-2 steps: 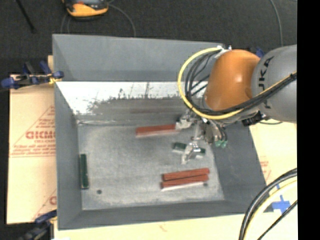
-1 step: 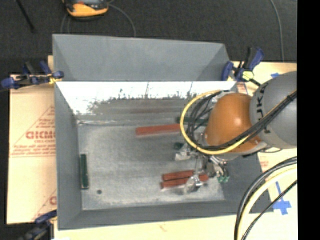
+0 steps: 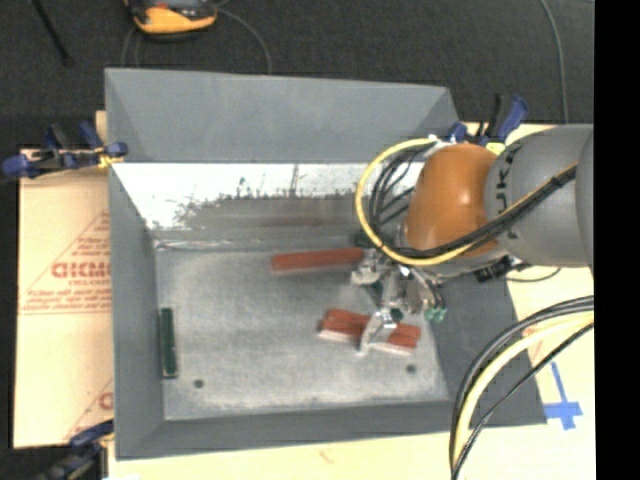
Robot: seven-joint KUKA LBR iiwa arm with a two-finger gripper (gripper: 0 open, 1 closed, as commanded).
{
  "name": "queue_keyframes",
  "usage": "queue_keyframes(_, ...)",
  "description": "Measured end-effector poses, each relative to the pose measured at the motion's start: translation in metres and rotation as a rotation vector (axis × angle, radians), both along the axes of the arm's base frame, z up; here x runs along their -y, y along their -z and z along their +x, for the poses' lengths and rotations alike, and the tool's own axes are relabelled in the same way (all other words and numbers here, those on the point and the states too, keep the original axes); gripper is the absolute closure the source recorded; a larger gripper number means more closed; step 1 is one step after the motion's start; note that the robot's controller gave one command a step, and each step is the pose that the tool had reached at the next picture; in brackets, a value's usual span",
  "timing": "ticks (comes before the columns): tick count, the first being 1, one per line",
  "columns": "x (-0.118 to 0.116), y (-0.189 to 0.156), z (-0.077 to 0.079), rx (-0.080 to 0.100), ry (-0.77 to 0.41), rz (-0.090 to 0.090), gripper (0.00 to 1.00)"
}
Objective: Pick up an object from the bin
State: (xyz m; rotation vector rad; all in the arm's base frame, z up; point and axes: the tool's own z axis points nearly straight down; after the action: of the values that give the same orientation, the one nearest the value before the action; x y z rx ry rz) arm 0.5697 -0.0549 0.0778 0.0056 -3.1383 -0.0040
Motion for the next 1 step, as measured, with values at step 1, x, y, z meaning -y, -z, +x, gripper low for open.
queue_keyframes(1,-0.0077,-0.0019,-0.0342,0.034,0.018,-0.003,0.0)
